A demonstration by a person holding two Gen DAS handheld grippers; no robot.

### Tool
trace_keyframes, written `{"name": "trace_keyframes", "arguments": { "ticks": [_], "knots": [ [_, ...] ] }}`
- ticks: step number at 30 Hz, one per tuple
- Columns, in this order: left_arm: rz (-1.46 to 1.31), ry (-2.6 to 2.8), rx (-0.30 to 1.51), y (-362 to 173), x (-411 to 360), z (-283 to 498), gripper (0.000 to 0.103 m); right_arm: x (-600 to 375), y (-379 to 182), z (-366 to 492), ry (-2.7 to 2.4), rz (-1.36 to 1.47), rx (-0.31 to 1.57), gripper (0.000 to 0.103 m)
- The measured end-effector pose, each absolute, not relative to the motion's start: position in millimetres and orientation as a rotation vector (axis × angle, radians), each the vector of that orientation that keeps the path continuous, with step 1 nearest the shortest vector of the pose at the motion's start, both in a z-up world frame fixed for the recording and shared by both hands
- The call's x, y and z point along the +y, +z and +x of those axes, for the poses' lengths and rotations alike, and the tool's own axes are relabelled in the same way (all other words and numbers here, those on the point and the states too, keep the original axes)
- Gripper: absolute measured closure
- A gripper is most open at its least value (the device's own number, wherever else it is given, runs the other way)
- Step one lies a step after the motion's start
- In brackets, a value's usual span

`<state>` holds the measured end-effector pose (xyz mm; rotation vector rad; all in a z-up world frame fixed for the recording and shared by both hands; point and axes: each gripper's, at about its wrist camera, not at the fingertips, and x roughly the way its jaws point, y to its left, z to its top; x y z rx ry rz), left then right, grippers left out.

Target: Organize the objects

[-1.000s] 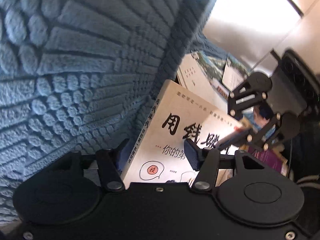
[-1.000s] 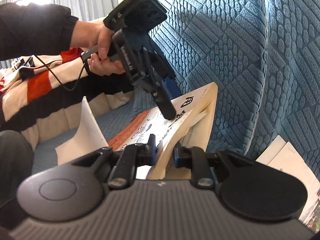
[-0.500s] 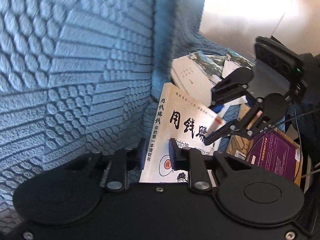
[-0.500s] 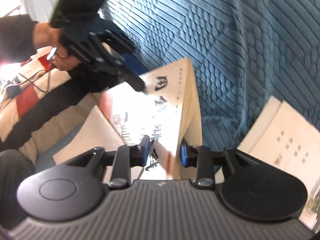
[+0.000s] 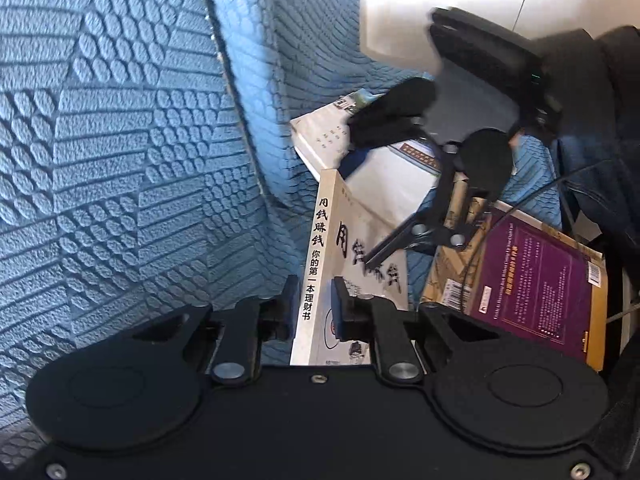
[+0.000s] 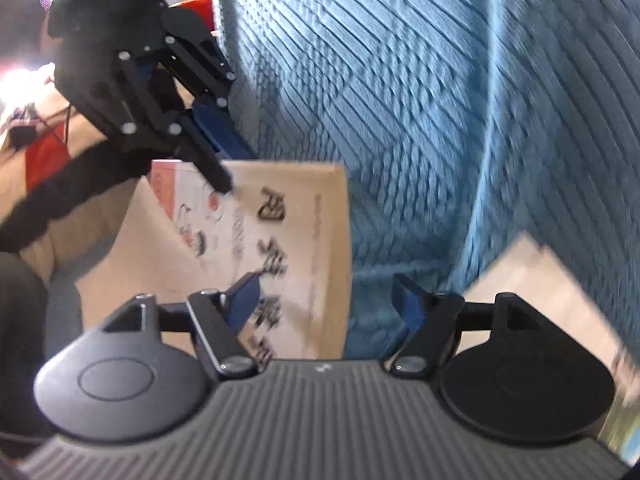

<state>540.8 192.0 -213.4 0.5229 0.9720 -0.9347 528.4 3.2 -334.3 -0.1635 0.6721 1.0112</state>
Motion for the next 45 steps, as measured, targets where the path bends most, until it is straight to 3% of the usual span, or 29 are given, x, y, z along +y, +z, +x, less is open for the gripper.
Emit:
{"name": "trace_keyframes", "arguments": {
  "ticks": [3, 5, 9, 11, 16, 20, 33, 35, 40, 42, 45],
  "knots": [
    [0.518, -0.935, 0.971, -212, 188, 539, 0.090, 9, -335, 547, 1.122, -0.128, 0.702, 0.025],
    [0.502, -0.929, 0.971, -212, 190, 538, 0.090, 14, -337, 552, 1.193, -0.120, 0.709, 0.029],
    [0.506, -0.874, 0.960, -218, 193, 538, 0.088, 17, -341, 553, 1.255, -0.114, 0.705, 0.042],
    [0.483, -0.837, 0.956, -223, 200, 539, 0.083, 11, -341, 557, 1.260, -0.082, 0.707, 0.061],
    [0.316, -0.773, 0.970, -246, 228, 540, 0.077, -3, -336, 547, 1.277, -0.061, 0.679, 0.078],
    [0.236, -0.708, 0.984, -266, 259, 531, 0.059, -10, -336, 537, 1.249, -0.062, 0.655, 0.080],
    [-0.084, -0.631, 1.027, -293, 323, 550, 0.046, 8, -312, 489, 1.184, -0.237, 0.447, 0.081],
    [-0.106, -0.662, 1.037, -292, 324, 552, 0.026, 12, -307, 479, 1.184, -0.292, 0.403, 0.082],
    [-0.154, -0.728, 1.099, -300, 327, 565, 0.010, 10, -299, 464, 1.198, -0.345, 0.343, 0.083],
    [-0.214, -0.753, 1.131, -303, 333, 568, 0.012, 8, -297, 462, 1.198, -0.351, 0.332, 0.083],
    [-0.272, -0.837, 1.133, -305, 332, 572, 0.023, 4, -299, 464, 1.195, -0.312, 0.341, 0.083]
  ]
}}
